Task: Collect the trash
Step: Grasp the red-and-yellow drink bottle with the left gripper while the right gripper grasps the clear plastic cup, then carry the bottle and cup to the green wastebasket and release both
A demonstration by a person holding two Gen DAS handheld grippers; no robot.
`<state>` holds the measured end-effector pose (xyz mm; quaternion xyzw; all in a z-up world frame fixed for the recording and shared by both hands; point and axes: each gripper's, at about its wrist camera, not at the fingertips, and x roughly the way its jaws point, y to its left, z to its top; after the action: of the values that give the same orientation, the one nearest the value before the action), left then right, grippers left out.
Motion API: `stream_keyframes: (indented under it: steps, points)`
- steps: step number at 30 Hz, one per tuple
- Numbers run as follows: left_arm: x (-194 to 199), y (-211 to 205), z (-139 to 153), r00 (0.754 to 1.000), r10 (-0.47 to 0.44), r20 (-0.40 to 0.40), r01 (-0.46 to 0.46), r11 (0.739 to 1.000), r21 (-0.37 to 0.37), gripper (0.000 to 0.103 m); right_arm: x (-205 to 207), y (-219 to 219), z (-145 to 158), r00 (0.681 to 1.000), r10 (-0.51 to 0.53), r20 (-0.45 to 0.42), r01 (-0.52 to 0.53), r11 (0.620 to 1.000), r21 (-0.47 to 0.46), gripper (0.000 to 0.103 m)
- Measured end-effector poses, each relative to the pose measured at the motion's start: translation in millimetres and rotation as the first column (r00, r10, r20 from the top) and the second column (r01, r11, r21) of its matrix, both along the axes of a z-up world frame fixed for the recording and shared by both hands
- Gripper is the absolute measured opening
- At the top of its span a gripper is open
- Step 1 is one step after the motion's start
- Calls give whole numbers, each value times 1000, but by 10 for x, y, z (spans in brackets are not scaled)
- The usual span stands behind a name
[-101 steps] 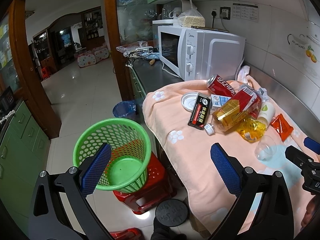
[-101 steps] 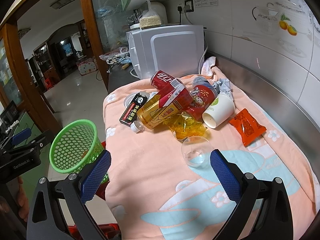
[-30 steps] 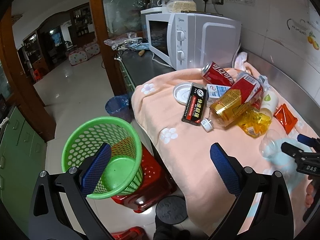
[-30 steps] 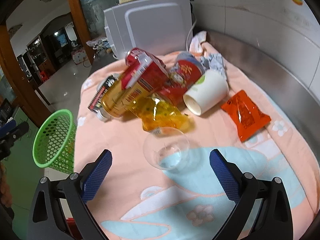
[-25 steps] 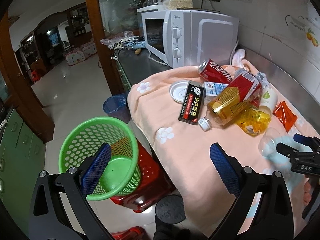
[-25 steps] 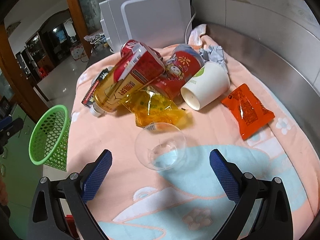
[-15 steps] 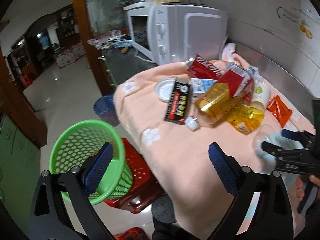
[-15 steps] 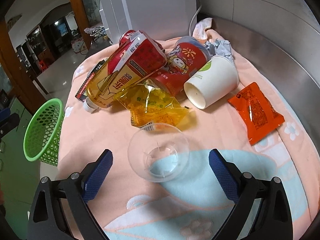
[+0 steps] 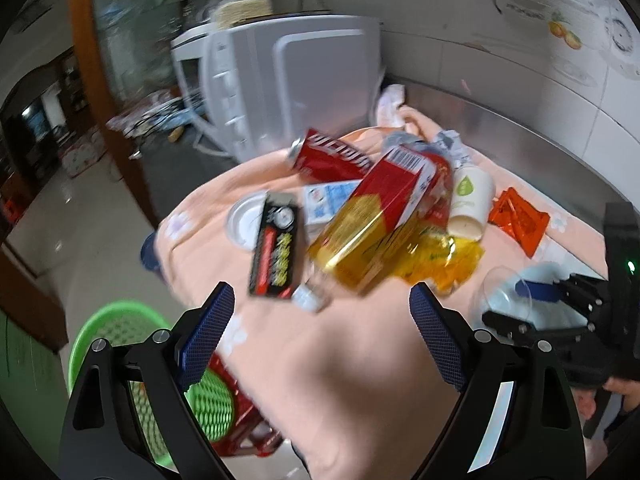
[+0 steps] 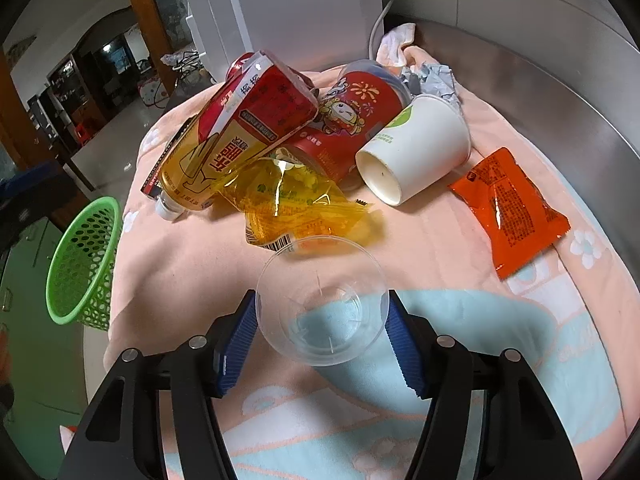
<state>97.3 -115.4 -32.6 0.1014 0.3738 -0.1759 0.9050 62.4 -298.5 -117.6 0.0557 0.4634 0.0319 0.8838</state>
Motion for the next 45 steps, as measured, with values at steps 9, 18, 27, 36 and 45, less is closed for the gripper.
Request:
stream_keyframes:
  steps: [9, 18, 27, 36, 45]
  points:
    - [479, -449, -75, 989, -150, -18, 150, 988, 31, 96, -97, -51, 102, 1000, -21, 22, 20, 1000, 15, 60]
    - [865, -755, -278, 966, -246, -74, 251, 966, 57, 96, -116, -79, 149, 999, -27, 28, 27, 999, 18, 60]
    - [1058, -852, -428, 942, -301, -147, 304, 953, 4, 82, -118, -102, 164, 999, -37, 30, 37, 999, 20, 60]
    - [996, -751, -353, 944, -299, -136, 299, 954, -22, 76, -126, -65, 228, 998, -31, 49, 30, 999, 16, 60]
    - [756, -267, -25, 969, -231, -87, 222, 970, -102, 73, -168, 111, 354, 996, 13, 84, -15, 1000, 14, 60]
